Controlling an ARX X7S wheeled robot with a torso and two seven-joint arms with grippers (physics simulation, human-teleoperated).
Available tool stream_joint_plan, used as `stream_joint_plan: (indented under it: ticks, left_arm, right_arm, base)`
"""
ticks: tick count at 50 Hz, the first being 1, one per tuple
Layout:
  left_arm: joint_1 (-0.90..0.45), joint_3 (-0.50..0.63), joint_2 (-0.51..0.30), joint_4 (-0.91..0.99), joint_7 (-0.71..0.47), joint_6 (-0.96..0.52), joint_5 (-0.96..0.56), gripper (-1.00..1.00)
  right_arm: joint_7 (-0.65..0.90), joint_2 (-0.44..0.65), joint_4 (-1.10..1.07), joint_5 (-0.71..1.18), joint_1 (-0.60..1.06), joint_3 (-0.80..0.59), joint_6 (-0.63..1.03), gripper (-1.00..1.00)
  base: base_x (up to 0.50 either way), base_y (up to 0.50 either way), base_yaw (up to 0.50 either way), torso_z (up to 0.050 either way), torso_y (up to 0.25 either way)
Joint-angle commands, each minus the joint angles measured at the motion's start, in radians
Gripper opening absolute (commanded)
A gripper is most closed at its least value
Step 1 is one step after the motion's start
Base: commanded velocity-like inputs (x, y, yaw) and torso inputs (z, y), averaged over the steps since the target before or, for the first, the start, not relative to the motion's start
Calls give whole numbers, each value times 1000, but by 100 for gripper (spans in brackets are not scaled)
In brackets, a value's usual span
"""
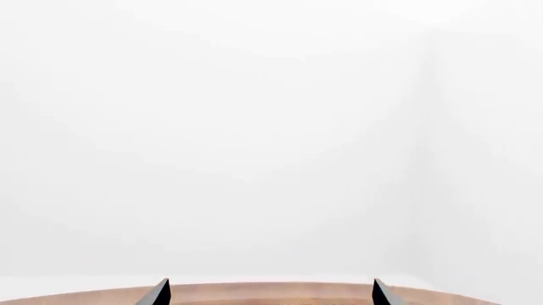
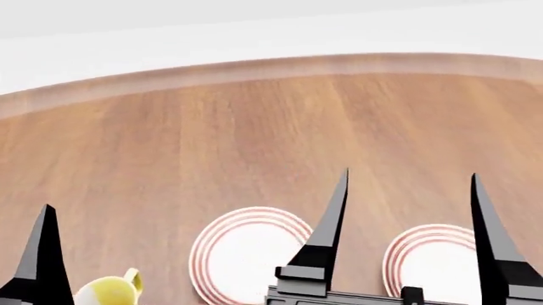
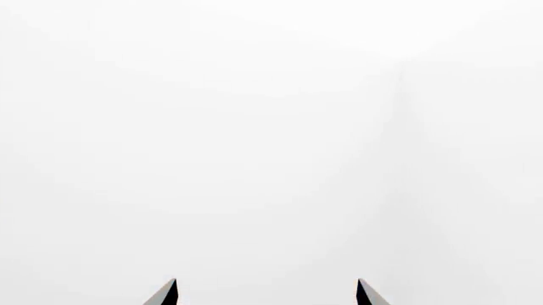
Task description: Put the white mug on the left plate.
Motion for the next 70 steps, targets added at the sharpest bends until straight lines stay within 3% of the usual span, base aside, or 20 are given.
stream_joint_plan:
  ticks: [1, 27, 29, 32, 36, 39, 43, 47, 70]
  left_arm:
    - [3, 8, -12, -1, -10, 11, -7, 100]
    - [5, 40, -38, -9, -17, 24, -27, 100]
    - [-8, -21, -58, -21, -16, -54, -327, 100]
    - [-6, -36, -65, -17, 10, -41, -489, 100]
    - [16, -39, -46, -38, 69, 0, -549, 100]
    - [45, 7, -37, -78, 177, 39, -458, 100]
    - [35, 40, -70, -99, 203, 8, -434, 100]
    - [81, 119, -79, -81, 266, 41, -285, 100]
    - [269, 296, -45, -236, 376, 187, -57, 100]
  right_arm:
    - [7, 2, -8, 9, -2, 7, 1, 100]
    - [-18, -9, -28, -1, -13, 36, 7, 100]
    - [-26, -10, -27, -8, -12, 33, 10, 100]
    - [-33, -9, -19, -4, -16, 35, 4, 100]
    - [-31, -3, -9, -5, -23, 36, -2, 100]
    - [-30, 4, -1, -20, -13, 24, 26, 100]
    - [-31, 6, -8, -18, -12, 28, 33, 100]
    - [-31, 8, 0, -8, -18, 35, 17, 100]
    - [-36, 6, -20, -9, -7, 23, 32, 100]
  base:
    - [0, 0, -500, 0, 0]
    - [0, 0, -500, 0, 0]
    - [0, 0, -500, 0, 0]
    - [0, 0, -500, 0, 0]
    - [0, 0, -495, 0, 0]
    - [0, 0, -62, 0, 0]
    - [0, 0, 0, 0, 0]
    - [0, 0, 0, 0, 0]
    - [0, 0, 0, 0, 0]
